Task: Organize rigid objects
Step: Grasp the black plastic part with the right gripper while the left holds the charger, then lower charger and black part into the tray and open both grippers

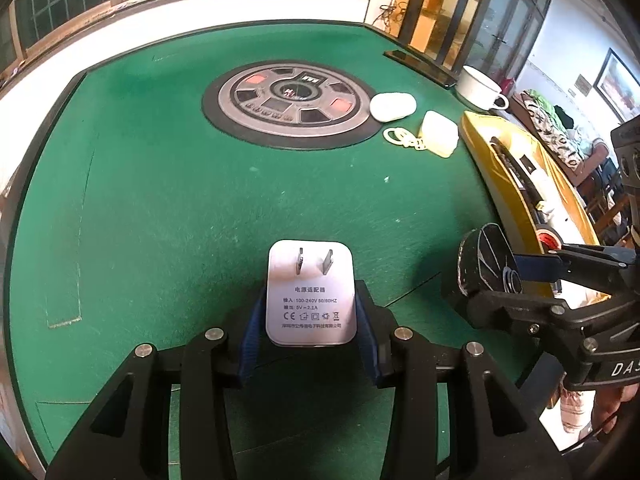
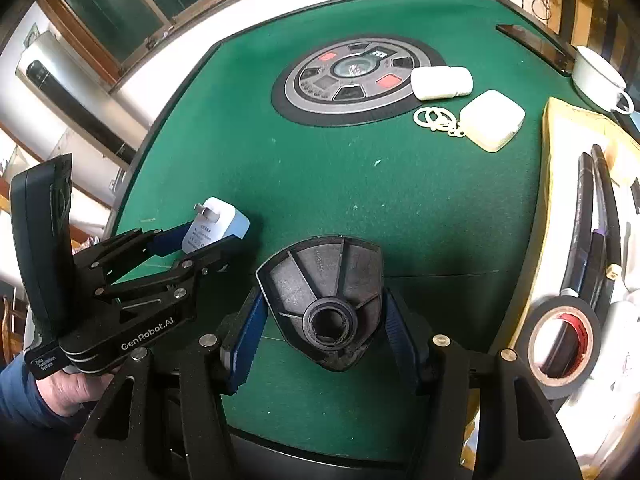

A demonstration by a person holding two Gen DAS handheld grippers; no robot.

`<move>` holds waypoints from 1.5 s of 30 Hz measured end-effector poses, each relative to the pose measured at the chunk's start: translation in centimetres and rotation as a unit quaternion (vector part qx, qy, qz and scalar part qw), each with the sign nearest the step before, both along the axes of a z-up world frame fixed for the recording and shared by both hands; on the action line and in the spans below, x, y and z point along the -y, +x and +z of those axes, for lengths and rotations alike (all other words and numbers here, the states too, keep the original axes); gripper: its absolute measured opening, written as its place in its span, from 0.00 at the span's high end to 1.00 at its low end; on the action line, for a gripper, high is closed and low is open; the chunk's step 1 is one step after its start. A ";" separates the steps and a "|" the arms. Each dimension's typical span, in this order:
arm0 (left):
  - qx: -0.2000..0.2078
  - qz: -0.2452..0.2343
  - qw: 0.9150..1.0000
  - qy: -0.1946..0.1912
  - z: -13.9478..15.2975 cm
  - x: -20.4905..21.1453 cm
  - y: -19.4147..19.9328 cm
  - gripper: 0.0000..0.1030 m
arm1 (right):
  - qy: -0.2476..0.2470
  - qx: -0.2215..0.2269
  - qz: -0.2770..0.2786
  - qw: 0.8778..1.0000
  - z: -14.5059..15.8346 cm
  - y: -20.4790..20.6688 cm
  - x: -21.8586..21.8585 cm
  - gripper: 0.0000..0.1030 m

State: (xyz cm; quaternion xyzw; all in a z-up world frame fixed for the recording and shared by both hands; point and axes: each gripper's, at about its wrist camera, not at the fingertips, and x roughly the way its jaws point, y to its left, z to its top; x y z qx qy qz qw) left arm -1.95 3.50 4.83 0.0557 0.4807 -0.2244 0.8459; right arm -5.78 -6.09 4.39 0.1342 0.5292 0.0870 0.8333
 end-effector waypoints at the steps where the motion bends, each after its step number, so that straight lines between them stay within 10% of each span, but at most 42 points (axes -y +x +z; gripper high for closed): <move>1: 0.002 -0.003 1.000 0.000 0.2 0.2 -0.1 0.62 | 0.000 0.002 -0.003 1.000 0.1 -0.1 0.1 0.48; 45: 0.019 -0.164 0.986 0.000 3.2 24.9 -2.5 0.62 | 0.005 0.042 -0.174 0.984 4.0 -6.1 22.5 0.48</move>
